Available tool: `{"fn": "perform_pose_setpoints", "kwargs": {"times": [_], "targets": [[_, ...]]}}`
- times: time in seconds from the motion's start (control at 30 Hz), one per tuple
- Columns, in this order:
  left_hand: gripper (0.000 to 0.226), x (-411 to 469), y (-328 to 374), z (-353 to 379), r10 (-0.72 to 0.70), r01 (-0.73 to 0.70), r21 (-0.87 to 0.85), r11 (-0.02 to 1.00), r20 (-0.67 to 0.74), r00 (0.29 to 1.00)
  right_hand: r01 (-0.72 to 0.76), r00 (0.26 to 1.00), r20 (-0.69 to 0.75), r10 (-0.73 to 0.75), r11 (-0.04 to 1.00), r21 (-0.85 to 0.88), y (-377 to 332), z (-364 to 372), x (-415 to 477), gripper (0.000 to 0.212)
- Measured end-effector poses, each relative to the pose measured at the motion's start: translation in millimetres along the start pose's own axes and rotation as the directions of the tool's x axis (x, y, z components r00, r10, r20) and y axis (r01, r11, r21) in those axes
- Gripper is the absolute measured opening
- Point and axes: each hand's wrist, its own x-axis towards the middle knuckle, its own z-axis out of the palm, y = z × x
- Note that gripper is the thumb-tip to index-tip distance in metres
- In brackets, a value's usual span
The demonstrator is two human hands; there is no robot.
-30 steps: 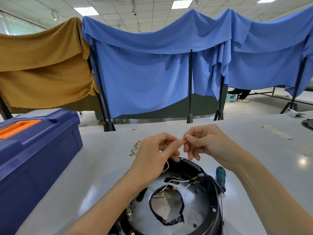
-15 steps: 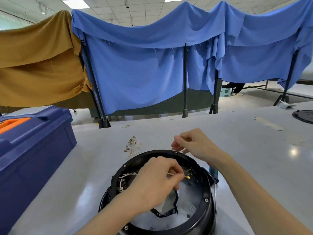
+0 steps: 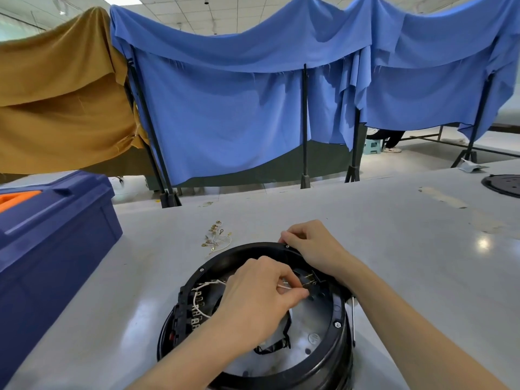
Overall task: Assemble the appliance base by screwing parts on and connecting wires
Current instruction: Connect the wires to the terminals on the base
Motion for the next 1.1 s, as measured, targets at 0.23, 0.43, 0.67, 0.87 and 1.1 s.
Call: {"fn": "perform_pose_setpoints", "kwargs": {"times": [0.23,0.43,0.67,0.87,1.1], "targets": [[0.013,-2,2,-6,0.019,-0.017,0.025,1.0,-0.053,0.998,0.011,1.0,-0.002,-0.011,1.0,0.02,2,-1,1,0.031],[0.009,-1,8,-11,0.091,-0.091,0.014,0.996,-0.03,0.995,-0.002,1.0,0.002,0.002,0.999,0.052,2,0,1,0.03],[0.007,3,12,0,0.06,-0.061,0.042,0.997,0.037,0.998,0.003,1.0,-0.002,-0.003,0.998,0.06,3,0,1,0.031],[0.008,-1,13,13,0.055,-0.055,-0.006,0.998,-0.034,0.998,0.005,1.0,0.003,-0.005,0.998,0.065,4,1,2,0.031],[0.009,-3,15,17,0.033,-0.033,-0.035,0.999,-0.016,0.999,0.013,1.0,0.001,-0.013,0.998,0.06,6,1,3,0.03]]}}
